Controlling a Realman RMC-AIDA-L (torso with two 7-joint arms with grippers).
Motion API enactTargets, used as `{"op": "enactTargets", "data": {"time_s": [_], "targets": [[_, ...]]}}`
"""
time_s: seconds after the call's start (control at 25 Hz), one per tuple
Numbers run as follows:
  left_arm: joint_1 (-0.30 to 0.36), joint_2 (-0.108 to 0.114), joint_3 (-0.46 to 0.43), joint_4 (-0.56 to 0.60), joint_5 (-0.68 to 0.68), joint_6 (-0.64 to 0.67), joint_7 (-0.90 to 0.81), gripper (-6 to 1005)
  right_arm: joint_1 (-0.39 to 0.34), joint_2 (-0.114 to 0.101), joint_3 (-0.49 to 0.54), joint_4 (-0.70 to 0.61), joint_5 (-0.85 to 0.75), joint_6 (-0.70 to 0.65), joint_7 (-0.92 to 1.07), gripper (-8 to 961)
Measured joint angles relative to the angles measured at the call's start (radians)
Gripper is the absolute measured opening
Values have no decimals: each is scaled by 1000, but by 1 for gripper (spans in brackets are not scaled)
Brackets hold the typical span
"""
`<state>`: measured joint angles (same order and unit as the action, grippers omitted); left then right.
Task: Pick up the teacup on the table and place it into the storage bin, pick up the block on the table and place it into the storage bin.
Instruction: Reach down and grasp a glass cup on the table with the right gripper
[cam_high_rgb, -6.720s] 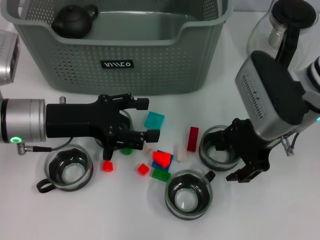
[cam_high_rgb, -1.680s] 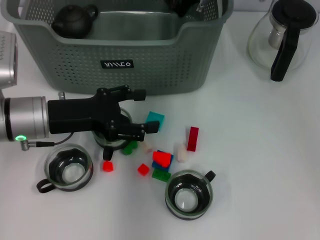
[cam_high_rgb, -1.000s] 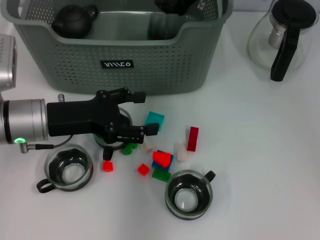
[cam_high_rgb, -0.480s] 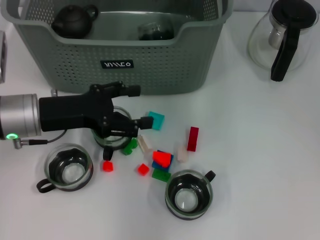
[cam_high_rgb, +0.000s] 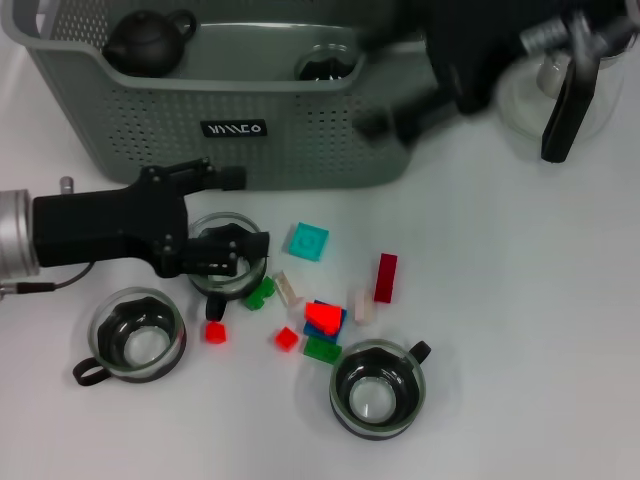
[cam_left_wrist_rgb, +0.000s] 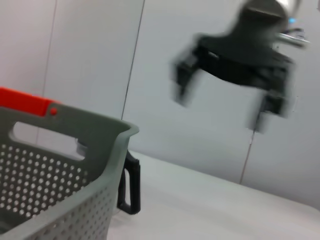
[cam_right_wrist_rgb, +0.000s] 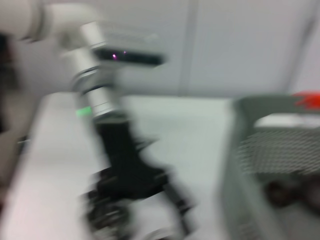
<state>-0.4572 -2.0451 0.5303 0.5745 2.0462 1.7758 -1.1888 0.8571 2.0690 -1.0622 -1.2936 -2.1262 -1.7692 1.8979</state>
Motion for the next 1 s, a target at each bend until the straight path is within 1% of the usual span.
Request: {"op": "enactTargets", "data": {"time_s": [0.12, 0.2, 0.32, 0.44, 0.56, 0.76, 1.0], "targets": [[9, 7, -1, 4, 0, 0, 0, 932, -25, 18, -14, -36, -3, -93, 15, 816], [13, 9, -1, 7, 0, -4, 0, 933, -40, 27, -37, -58, -4, -131, 22, 815], [21, 8, -1, 14, 0, -10, 0, 933, -53, 30, -92, -69, -3, -169, 31, 813], [28, 6, -1, 15, 0, -13, 0, 933, -64, 29, -170, -69, -7, -194, 37, 812], [34, 2, -1, 15, 0, -15, 0, 933, -71, 30, -249, -67, -30, -188, 42, 810], [39, 0, -14, 8, -2, -24, -2, 933, -77, 31, -391, -58, -72, -139, 61, 810], [42, -1, -24, 4, -2, -28, -2, 933, -78, 34, -529, -58, -80, -94, 96, 813]]}}
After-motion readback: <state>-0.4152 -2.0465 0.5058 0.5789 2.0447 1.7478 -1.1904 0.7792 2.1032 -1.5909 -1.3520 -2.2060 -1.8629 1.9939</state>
